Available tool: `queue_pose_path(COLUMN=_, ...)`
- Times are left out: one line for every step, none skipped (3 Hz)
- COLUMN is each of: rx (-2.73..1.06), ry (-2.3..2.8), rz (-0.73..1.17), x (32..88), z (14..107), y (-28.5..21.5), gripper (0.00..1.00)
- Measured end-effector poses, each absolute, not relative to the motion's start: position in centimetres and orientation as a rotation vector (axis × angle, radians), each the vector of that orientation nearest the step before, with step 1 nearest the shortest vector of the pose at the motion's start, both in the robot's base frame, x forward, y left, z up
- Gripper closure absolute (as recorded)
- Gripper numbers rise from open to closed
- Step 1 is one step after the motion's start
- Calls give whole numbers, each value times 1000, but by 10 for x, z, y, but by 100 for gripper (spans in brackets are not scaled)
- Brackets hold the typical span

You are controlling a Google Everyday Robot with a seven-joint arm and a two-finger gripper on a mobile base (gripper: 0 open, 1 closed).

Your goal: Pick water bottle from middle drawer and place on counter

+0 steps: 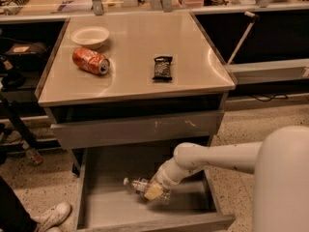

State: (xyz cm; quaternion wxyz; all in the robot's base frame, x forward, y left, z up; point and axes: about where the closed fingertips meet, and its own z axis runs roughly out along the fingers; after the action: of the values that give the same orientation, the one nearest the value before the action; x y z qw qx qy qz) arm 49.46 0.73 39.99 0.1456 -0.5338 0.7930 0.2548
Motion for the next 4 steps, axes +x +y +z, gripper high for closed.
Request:
queue_pose_path(rx=-1412, ry=2344, rz=705, x=479, z=441, y=-14, gripper=100)
queue_pose_path(rx=-1286, ry=2437, rz=654, x=460, z=479, y=-44, gripper=100)
queue_pose_path(rx=-1177, ry=2512, rz=585, x=445, z=517, y=-75, gripper=100)
queue_pose_path(rx=-1100, ry=2566, rz=480, x=445, z=562, y=-103, gripper=100)
